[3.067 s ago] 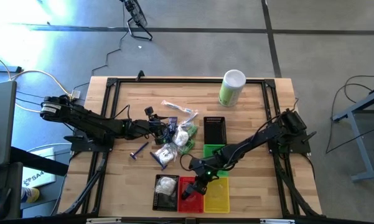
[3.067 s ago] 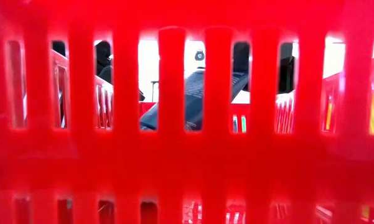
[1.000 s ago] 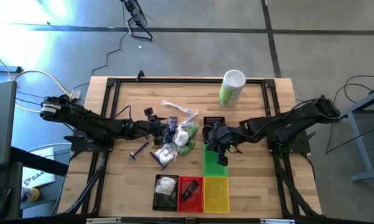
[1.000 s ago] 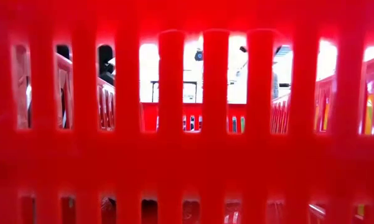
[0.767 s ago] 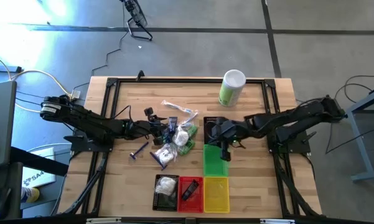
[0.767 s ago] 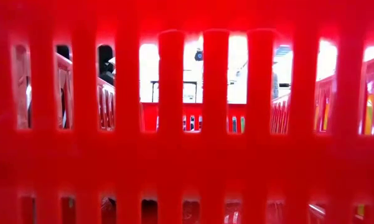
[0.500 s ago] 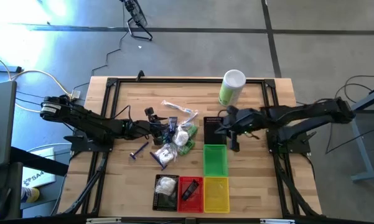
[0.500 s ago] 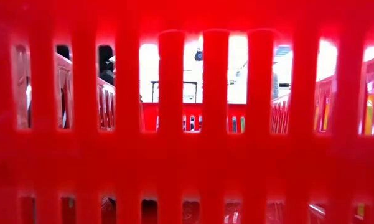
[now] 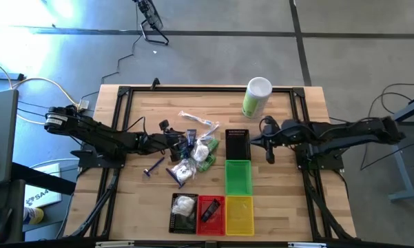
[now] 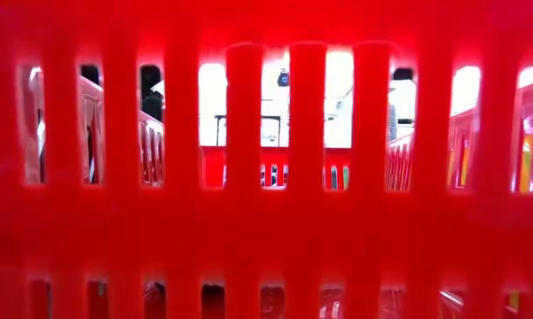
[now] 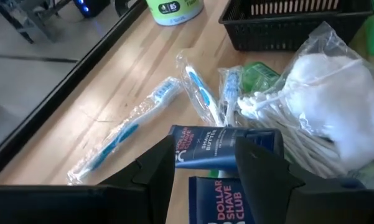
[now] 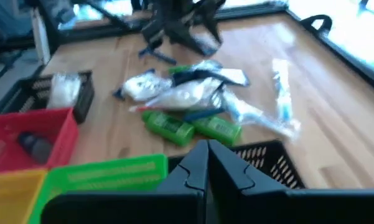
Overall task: Pick & Place Travel size toiletries
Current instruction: Put the blue shave cream into the red bin
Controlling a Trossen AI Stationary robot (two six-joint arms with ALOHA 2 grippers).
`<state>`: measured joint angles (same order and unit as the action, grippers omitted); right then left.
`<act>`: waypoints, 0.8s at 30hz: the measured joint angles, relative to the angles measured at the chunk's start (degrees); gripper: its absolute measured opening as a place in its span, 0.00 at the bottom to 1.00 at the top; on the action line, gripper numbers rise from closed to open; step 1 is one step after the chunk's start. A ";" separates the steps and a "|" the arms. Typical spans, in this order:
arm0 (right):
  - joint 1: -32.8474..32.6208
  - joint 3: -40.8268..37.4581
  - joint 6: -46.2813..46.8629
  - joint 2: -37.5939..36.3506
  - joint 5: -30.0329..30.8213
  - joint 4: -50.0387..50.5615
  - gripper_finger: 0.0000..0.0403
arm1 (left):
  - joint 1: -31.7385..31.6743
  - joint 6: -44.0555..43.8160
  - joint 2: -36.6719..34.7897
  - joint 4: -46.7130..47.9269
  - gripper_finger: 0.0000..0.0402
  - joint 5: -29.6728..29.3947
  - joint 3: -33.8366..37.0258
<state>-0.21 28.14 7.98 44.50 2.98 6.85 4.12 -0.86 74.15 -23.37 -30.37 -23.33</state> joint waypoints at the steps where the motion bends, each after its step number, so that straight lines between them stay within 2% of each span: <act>1: 0.50 -1.27 -0.55 -0.87 0.21 -1.32 0.01 | 0.00 -0.79 0.00 -0.17 0.40 0.00 0.00; 5: 2.74 -5.13 -0.59 -2.57 1.47 -6.18 0.01 | 0.02 -5.82 0.00 -0.41 0.40 0.36 0.00; 8: 4.00 -7.14 0.58 -2.78 4.16 -9.53 0.01 | 0.02 -10.13 -0.01 0.28 0.40 3.02 0.00; 16: 6.93 -10.01 1.30 -2.74 7.58 -11.78 0.01 | 0.00 -16.21 -1.03 5.45 0.40 5.68 -0.13; 18: 7.68 -10.01 1.28 -2.74 7.52 -11.90 0.01 | 0.00 -16.92 -1.69 11.23 0.40 6.14 -1.86; 21: 8.42 -10.01 1.43 -2.74 7.46 -11.89 0.01 | 0.00 -18.96 -3.54 25.61 0.40 6.31 -7.06; 24: 8.63 -10.01 2.18 -2.73 7.40 -12.37 0.01 | 0.00 -21.81 -4.38 44.08 0.40 6.42 -13.33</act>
<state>8.43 18.13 10.16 41.77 10.38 -5.53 4.12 -22.67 69.77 20.72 -23.95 -36.67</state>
